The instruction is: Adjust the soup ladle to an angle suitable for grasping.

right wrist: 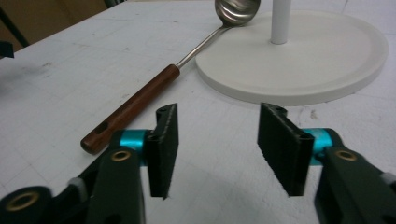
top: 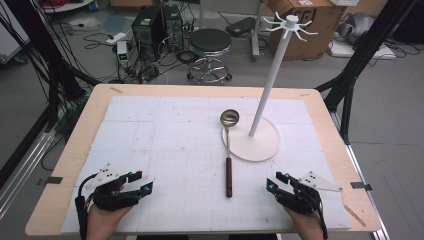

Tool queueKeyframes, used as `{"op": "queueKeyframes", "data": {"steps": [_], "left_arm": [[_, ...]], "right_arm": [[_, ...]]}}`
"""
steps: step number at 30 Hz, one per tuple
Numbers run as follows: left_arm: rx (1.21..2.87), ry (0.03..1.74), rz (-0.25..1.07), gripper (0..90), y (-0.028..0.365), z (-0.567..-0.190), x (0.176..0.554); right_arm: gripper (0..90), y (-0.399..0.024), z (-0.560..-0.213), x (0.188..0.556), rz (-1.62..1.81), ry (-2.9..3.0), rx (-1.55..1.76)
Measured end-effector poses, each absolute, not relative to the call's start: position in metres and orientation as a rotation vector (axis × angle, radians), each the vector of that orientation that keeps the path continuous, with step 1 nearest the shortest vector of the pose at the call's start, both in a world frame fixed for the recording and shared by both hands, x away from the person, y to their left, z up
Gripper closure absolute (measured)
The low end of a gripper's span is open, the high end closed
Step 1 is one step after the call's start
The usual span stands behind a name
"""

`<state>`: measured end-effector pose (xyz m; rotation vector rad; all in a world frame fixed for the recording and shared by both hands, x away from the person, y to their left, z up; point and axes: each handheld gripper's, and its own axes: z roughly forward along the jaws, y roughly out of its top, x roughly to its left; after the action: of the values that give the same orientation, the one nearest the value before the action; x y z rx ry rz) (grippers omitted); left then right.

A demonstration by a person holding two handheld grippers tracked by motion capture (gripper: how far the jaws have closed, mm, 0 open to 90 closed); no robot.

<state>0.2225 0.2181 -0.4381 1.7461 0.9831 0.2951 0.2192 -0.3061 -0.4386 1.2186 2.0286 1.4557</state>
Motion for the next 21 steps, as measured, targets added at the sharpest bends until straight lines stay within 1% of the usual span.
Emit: {"op": "queueKeyframes", "data": {"steps": [1, 2, 5, 7, 15, 21], "left_arm": [[1.746, 0.983, 0.294, 38.0, 0.218, -0.438, 0.223], [1.746, 0.983, 0.294, 37.9, 0.218, -0.438, 0.223], [1.743, 0.985, 0.293, 38.0, 0.218, -0.438, 0.223], [1.747, 0.981, 0.294, 38.0, 0.218, -0.438, 0.224], [1.733, 0.987, 0.300, 37.9, 0.221, -0.437, 0.222], [1.720, 0.994, 0.302, 37.9, 0.223, -0.436, 0.222]], "right_arm": [[61.8, -0.305, -0.438, 0.219, 1.461, 2.035, 1.214], [68.6, -0.305, -0.438, 0.219, 1.475, 2.045, 1.206], [84.6, -0.299, -0.436, 0.221, 1.516, 2.119, 1.146], [89.1, -0.291, -0.436, 0.223, 1.517, 2.176, 1.103], [89.2, -0.251, -0.445, 0.234, 1.444, 2.433, 1.005], [89.3, -0.231, -0.452, 0.247, 1.397, 2.589, 1.051]]}}
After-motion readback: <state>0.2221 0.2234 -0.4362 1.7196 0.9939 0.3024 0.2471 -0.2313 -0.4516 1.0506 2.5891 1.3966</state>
